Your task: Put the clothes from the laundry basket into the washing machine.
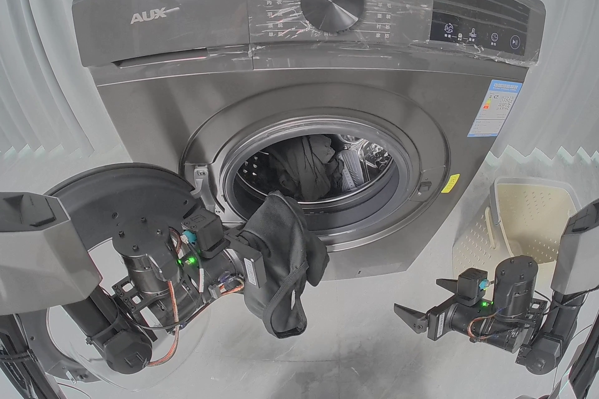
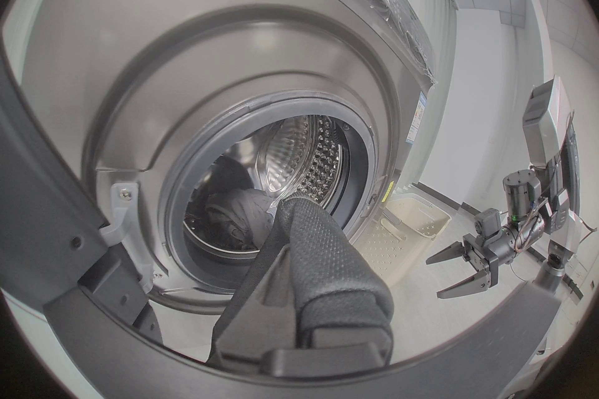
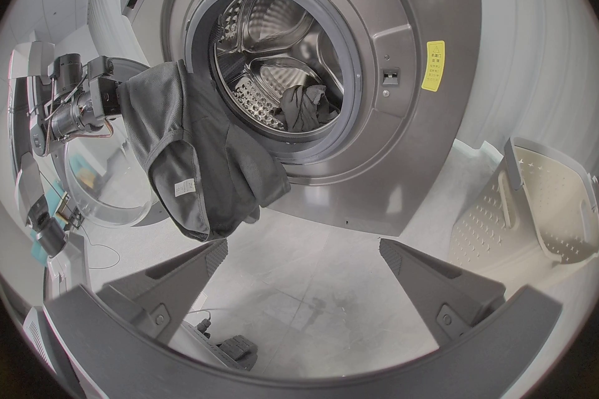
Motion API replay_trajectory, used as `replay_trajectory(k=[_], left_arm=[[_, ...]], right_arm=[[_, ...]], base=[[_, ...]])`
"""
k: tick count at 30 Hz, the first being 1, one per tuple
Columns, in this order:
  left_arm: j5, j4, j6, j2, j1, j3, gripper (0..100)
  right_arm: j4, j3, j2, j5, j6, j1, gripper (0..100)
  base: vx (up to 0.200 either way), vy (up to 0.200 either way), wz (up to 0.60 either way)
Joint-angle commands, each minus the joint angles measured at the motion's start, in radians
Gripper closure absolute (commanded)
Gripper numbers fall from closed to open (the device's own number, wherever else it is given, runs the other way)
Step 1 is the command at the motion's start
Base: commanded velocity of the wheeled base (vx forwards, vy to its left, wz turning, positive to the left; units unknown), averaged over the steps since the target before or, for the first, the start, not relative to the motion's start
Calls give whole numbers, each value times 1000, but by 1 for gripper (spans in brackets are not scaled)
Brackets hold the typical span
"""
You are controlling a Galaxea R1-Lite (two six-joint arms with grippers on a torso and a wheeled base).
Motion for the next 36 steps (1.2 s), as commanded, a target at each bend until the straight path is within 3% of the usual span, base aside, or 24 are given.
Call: replay_trajectory(k=[1, 9, 11, 15, 17, 21, 25, 26, 29, 36], left_arm=[[1, -1, 0, 5, -11, 2, 100], [3, -2, -2, 2, -38, 4, 100], [3, -1, -17, 11, -55, -13, 100], [-5, -1, 16, 133, -52, -88, 100], [-5, -1, 18, 185, -49, -147, 100], [-26, -1, 3, 277, -41, -303, 100], [-26, 9, -66, 344, -53, -432, 100], [-15, 30, -99, 369, -60, -472, 100], [23, 94, -105, 398, -70, -521, 100], [31, 265, -103, 423, -43, -662, 100]], right_arm=[[-1, 1, 0, 0, 0, 6, 0], [3, 9, -28, 0, 0, 32, 0], [3, 7, -43, -1, 0, 42, 0], [3, 10, -46, -4, 2, 69, 0], [4, 14, -46, -4, 3, 74, 0], [1, 32, -49, -3, 5, 89, 0], [3, 32, -66, -1, 2, 89, 0], [4, 34, -68, 0, 3, 89, 0], [6, 35, -72, 0, 3, 89, 0], [6, 41, -71, 0, 3, 95, 0]], base=[[0, 0, 0], [0, 0, 0], [0, 0, 0], [0, 0, 0], [0, 0, 0], [0, 0, 0], [0, 0, 0], [0, 0, 0], [0, 0, 0], [0, 0, 0]])
